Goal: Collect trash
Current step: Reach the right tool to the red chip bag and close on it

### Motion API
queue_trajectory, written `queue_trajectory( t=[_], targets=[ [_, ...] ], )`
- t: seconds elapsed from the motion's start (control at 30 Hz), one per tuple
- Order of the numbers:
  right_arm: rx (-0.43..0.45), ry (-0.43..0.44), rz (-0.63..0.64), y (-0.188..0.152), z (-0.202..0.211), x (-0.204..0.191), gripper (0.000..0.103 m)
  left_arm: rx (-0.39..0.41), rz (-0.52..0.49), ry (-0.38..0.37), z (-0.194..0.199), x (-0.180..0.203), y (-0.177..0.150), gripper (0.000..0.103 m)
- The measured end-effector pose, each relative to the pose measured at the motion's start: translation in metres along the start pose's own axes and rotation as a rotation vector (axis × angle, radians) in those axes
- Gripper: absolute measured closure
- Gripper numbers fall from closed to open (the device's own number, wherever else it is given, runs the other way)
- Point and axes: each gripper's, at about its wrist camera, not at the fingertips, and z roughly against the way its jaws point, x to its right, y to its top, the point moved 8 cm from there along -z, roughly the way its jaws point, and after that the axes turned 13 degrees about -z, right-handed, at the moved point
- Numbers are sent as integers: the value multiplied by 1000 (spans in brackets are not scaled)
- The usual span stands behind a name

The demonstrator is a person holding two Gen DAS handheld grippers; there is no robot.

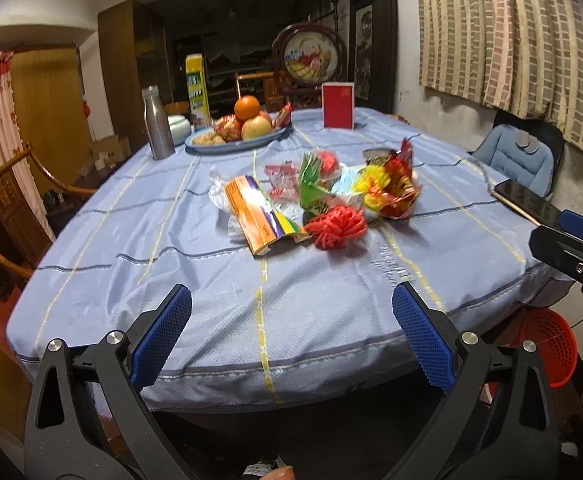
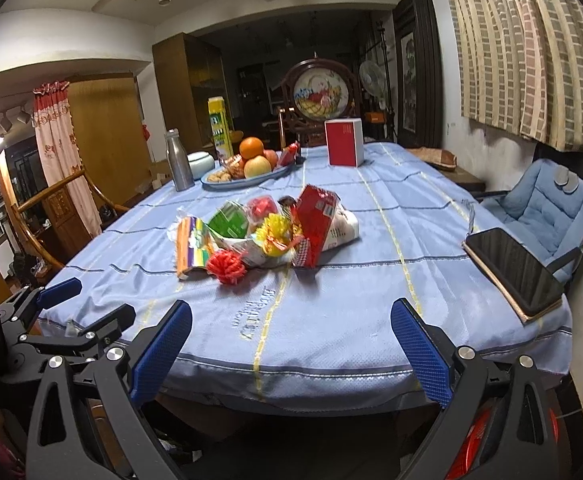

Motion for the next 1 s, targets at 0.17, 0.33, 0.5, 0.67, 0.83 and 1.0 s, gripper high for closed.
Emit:
queue_trajectory(
  t=[0.17,0.33,0.5,0.67,0.83,1.0],
  targets=[
    [-54,-16,-15,-2,-36,12,6,-28,47,7,-38,-27,1,6],
    [-91,-1,-40,-3,-63,21,6,-98,103,-61,-72,-41,1,6],
    [-114,21,-35,-6,-80,23,6,-172,143,-128,-109,-49,11,6],
    [-115,23,-19,-7,-86,24,6,-234,166,-165,-144,-57,28,6],
    [-126,26,-21,-8,-90,26,6,-302,154,-182,-176,-56,33,6],
    [-128,22,-21,-6,-93,30,6,-362,149,-197,-190,-58,20,6]
  ],
)
